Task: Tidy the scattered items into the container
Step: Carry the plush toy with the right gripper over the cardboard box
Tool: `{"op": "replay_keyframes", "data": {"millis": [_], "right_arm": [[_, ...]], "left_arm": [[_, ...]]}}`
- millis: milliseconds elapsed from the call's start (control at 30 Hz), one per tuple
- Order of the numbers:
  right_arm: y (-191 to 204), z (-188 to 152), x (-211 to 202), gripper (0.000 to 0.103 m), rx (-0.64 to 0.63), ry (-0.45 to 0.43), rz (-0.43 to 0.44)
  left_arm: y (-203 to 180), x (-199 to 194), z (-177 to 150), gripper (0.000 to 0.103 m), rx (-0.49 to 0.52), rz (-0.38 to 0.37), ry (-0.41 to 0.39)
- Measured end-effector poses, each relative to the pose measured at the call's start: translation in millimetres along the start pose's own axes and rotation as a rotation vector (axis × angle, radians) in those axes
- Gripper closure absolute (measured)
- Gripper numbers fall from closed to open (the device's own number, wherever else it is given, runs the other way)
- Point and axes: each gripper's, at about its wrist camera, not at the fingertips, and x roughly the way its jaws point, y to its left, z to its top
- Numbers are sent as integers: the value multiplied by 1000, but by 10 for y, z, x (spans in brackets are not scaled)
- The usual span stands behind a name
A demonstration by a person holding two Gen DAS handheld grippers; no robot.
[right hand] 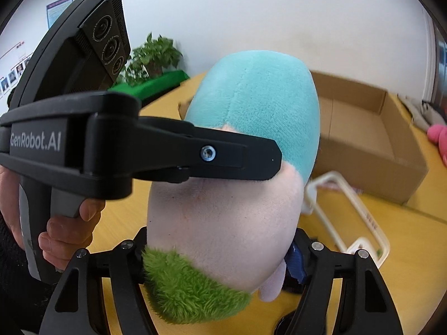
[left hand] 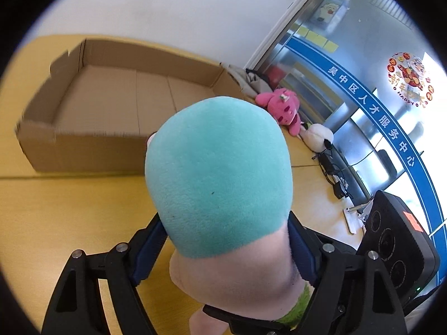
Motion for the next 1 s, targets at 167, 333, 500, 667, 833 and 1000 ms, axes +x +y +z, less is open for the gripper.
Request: {"op": "replay_keyframes", "data": {"millis": [167,333,500,667,833,1000], "right_arm": [[-52,298,-112,26,-14,-39,-1],[-110,790,-219,26,-49,-82,-16],[-198,1510,-344,26,-64,-136,-5],[-341,2237,-406,26,-44,-175,23],[-481,2809,-310,26,-49,-174,16],[-888,2968,-158,26,1,-132,53]], "left_arm": [[-132,-129,267,22,61,22,-35],[-200,-294,682,22,102,16,-98],[-319,-575,1327,22,167,42,-154],[-448,-820,2055,22,244,98,-188],[-403,-890,2651,22,264,124,-198],[-98,-676,3046,22,243,152,-162]]}}
